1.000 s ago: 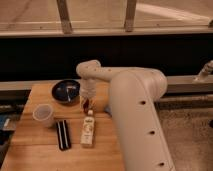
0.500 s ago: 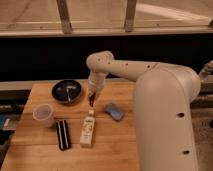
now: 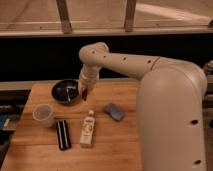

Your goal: Place the pepper in the ceramic cup

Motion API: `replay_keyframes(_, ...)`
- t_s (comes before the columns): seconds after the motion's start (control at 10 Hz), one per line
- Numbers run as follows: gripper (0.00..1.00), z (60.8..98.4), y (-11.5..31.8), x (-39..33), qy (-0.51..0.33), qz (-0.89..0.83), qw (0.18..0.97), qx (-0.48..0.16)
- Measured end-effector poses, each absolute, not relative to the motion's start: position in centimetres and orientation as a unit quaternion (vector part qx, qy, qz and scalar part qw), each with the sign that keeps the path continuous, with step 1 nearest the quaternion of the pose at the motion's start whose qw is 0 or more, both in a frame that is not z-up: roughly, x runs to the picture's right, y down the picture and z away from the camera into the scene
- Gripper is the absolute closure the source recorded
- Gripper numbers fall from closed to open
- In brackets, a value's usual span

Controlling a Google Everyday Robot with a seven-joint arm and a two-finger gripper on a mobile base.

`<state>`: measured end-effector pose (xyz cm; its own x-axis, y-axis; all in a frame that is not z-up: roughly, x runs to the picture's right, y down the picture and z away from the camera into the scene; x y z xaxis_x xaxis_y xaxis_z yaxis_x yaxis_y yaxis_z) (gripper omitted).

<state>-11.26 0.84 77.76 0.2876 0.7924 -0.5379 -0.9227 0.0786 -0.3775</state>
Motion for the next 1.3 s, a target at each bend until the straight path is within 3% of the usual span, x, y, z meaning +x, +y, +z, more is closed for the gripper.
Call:
replay_keyframes(0.5, 1.0, 75.0, -2.6, -18.7, 0.047, 0.533, 0.778, -0.329)
replay_keyframes(0.8, 1.0, 73.4, -2.2, -23.9, 0.03, 0.482, 0.805, -0.345)
replay_keyframes(1.3, 1.0, 73.7, -2.2, -23.4, 0.033, 0.484, 0.804, -0.343)
